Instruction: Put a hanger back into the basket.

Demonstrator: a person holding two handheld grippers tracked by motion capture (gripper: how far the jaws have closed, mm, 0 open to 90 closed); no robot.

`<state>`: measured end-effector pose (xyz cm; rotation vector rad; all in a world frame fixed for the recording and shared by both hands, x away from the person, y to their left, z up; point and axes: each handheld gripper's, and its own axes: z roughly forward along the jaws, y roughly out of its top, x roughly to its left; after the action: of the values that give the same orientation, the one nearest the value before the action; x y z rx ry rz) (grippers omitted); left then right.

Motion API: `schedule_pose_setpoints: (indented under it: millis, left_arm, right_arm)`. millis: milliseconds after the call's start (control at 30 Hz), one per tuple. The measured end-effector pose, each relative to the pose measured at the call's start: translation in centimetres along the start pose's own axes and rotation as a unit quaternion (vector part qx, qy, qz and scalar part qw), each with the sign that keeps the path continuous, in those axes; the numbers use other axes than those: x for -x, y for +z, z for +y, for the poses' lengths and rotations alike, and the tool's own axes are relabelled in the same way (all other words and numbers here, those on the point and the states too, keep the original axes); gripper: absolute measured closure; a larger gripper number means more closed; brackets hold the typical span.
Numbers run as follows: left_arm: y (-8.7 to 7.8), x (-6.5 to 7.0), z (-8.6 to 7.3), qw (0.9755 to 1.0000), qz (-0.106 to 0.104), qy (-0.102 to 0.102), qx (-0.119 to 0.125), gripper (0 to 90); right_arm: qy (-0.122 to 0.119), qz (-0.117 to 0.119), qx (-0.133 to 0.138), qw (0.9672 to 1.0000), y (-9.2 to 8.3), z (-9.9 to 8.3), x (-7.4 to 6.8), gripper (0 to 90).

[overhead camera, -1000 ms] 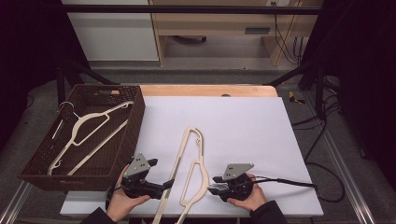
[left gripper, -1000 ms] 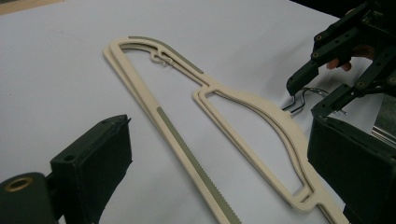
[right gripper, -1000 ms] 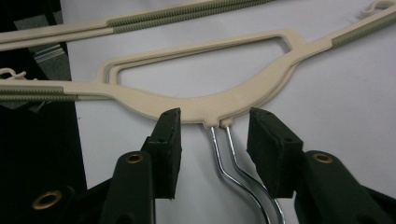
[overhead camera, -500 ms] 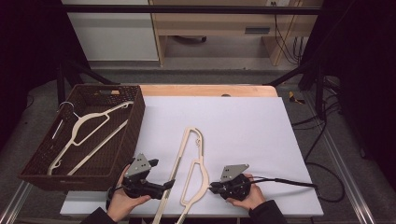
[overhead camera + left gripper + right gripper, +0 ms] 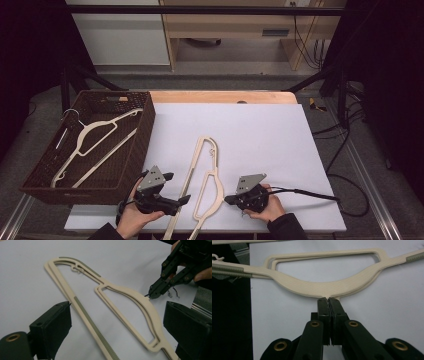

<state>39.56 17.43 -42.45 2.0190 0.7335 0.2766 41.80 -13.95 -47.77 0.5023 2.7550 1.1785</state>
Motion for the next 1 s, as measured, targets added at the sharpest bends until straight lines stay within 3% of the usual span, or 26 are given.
schedule_pose_setpoints:
  millis: [167, 400, 567, 700, 1000]
  left_arm:
    - [0.7, 1.1, 0.6, 0.9998, -0.014, 0.010, -0.013, 10.1]
    - [2.6, 3.3, 1.5, 0.9976, -0.034, 0.036, -0.048, 14.3]
    - [4.3, 4.5, 1.9, 0.9948, -0.048, 0.051, -0.074, 18.0]
    - [5.5, 5.1, 1.9, 0.9909, -0.054, 0.069, -0.102, 23.6]
    - [7.5, 5.2, 1.6, 0.9853, -0.066, 0.062, -0.145, 40.7]
  right_arm:
    - [0.018, 0.004, 0.010, 0.9998, -0.9, 0.5, 0.2, 89.0]
    - [0.035, 0.006, 0.014, 0.9993, -1.8, 1.0, 0.3, 89.0]
    - [0.031, -0.004, 0.012, 0.9994, -2.3, 1.9, -0.1, 89.0]
    - [0.038, -0.004, 0.017, 0.9991, -2.6, 2.2, -0.1, 89.1]
    - [0.038, -0.005, 0.021, 0.9991, -3.2, 2.7, -0.2, 89.1]
